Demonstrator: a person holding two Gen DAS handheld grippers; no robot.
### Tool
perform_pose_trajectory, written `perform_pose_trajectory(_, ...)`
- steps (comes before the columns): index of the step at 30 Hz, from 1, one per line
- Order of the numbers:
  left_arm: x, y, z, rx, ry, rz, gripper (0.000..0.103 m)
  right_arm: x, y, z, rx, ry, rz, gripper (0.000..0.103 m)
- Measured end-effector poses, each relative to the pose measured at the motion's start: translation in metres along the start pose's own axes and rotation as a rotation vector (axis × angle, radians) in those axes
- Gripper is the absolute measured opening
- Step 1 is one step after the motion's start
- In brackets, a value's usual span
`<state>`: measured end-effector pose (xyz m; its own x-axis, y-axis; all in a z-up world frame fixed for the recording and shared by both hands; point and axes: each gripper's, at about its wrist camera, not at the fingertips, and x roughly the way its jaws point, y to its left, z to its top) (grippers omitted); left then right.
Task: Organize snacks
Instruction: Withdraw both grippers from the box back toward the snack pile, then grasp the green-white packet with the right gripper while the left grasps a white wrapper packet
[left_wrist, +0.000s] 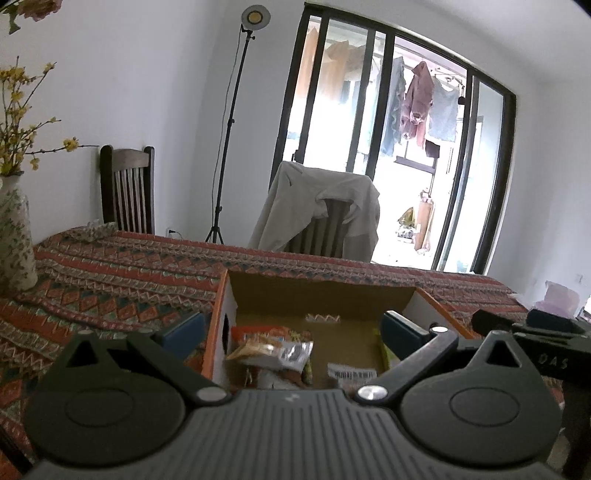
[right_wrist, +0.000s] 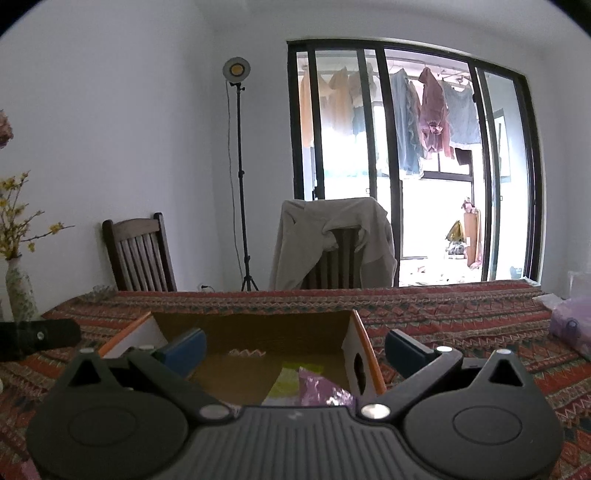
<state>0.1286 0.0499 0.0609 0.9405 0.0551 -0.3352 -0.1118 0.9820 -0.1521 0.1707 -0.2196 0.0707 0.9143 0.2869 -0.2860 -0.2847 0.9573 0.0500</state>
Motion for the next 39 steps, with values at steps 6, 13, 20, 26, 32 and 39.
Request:
perform_pose_trajectory(6, -0.021, 0.008, -0.017, 0.01, 0.011, 0.0, 0.103, -0.029, 0.005, -0.014, -0.003, 0.012, 0.0, 0.103)
perform_pose_trajectory(13, -0.046, 0.021, -0.043, 0.013, 0.033, 0.007, 0.103, -0.06, 0.013, -0.043, -0.029, 0.048, 0.003, 0.103)
perform_pose_trajectory(20, -0.063, 0.04, -0.07, -0.036, 0.092, -0.004, 0.103, -0.088, 0.014, -0.064, -0.045, 0.072, 0.012, 0.103)
perform_pose_trajectory(26, -0.079, 0.046, -0.085, -0.026, 0.101, -0.002, 0.103, -0.107, 0.006, -0.077, -0.03, 0.101, -0.003, 0.103)
perform_pose_trajectory(32, -0.083, 0.052, -0.087, -0.051, 0.095, -0.006, 0.103, -0.108, 0.013, -0.08, -0.039, 0.129, 0.02, 0.103)
perform_pose_trajectory(39, -0.086, 0.063, -0.092, -0.072, 0.097, -0.008, 0.103, -0.098, 0.039, -0.083, -0.077, 0.167, 0.073, 0.103)
